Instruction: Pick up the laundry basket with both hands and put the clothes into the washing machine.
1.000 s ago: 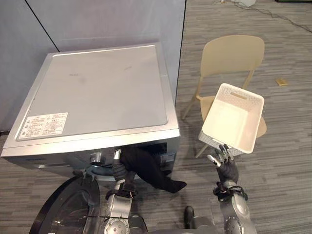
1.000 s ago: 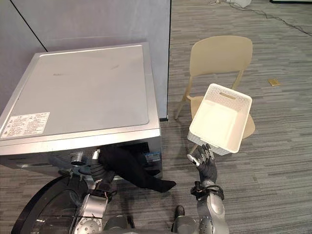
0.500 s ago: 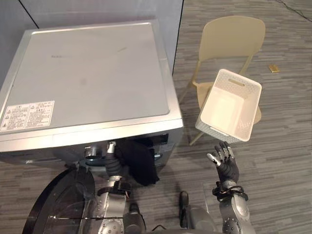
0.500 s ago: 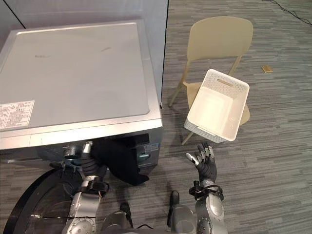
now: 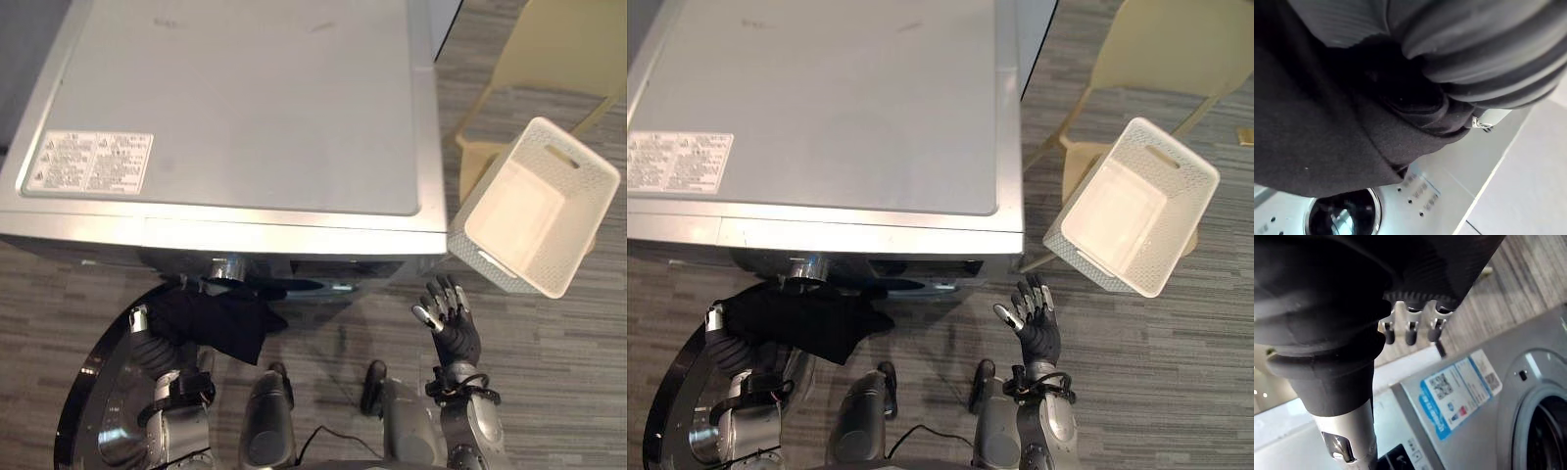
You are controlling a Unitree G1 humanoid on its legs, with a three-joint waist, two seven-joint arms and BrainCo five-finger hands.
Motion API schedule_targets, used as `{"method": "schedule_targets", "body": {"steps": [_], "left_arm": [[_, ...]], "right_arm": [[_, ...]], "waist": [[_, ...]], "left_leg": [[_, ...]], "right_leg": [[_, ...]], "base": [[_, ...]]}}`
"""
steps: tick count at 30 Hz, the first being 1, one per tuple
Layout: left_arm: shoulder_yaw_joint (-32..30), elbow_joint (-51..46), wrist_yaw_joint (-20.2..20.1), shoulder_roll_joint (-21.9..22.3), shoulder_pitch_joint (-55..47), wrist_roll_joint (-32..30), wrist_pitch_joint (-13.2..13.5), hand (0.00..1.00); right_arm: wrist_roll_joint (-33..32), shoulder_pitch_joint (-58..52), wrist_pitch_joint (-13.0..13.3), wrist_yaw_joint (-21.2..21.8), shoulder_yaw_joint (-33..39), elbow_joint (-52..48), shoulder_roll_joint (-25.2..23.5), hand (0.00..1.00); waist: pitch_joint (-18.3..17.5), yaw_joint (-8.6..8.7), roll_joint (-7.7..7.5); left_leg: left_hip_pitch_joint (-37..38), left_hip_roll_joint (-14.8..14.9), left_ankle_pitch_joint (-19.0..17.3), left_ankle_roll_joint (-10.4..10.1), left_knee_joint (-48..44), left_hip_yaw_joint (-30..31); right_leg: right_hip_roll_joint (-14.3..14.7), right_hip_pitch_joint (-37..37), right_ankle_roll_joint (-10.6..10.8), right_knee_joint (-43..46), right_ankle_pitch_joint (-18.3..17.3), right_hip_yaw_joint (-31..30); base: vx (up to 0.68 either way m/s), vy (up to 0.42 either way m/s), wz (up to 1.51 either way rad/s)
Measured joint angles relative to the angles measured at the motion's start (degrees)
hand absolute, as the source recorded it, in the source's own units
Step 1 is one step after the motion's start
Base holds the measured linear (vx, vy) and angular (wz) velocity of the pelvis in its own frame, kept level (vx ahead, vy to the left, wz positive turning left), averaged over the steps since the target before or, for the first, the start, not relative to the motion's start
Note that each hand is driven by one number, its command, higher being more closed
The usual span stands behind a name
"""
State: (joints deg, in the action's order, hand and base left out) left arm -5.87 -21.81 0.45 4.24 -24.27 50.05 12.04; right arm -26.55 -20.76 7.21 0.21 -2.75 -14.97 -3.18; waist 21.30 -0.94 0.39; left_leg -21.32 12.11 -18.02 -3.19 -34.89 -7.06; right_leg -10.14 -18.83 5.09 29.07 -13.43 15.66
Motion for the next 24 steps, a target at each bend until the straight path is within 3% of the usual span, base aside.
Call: {"method": "schedule_targets", "body": {"steps": [8, 13, 20, 24], "left_arm": [[-1.47, 8.81, 7.20, -0.44, 16.68, 0.72, 2.37, 1.00], [-1.55, 14.80, 11.04, -0.54, 26.36, 0.73, 3.38, 1.00], [-2.96, 20.57, 15.07, -1.38, 36.58, 0.75, 4.18, 1.00], [-3.76, 23.48, 16.53, -4.25, 41.25, 0.88, 4.36, 1.00]], "right_arm": [[0.02, 4.78, 1.29, -4.21, 1.16, -3.59, 0.47, 0.00], [-0.38, 9.09, 1.40, -7.21, 2.40, -3.45, 0.18, 0.00], [-1.12, 11.10, 2.08, -10.24, 3.77, -3.33, -0.78, 0.00], [-1.17, 12.97, 2.64, -11.66, 5.30, -3.17, -0.82, 0.00]], "waist": [[6.34, 0.18, -0.03], [8.86, 0.27, -0.21], [9.77, 0.58, -0.54], [9.84, 1.31, -0.66]], "left_leg": [[-13.31, 2.37, -6.77, 0.48, -15.20, -0.13], [-20.07, 4.16, -8.32, 0.59, -21.77, -0.16], [-27.12, 5.97, -8.92, 0.82, -26.42, -0.80], [-31.60, 6.45, -8.92, 0.82, -28.33, -0.93]], "right_leg": [[-0.81, -15.24, -0.19, 15.81, -5.77, -3.88], [-0.06, -22.16, -0.39, 20.53, -6.41, -5.28], [1.09, -29.78, -0.41, 23.64, -6.40, -7.26], [1.56, -34.68, -0.42, 25.41, -6.38, -8.15]], "base": [[-0.07, 0.014, -0.18], [-0.05, 0.017, -0.21], [-0.03, 0.008, -0.19], [-0.03, -0.025, -0.11]]}}
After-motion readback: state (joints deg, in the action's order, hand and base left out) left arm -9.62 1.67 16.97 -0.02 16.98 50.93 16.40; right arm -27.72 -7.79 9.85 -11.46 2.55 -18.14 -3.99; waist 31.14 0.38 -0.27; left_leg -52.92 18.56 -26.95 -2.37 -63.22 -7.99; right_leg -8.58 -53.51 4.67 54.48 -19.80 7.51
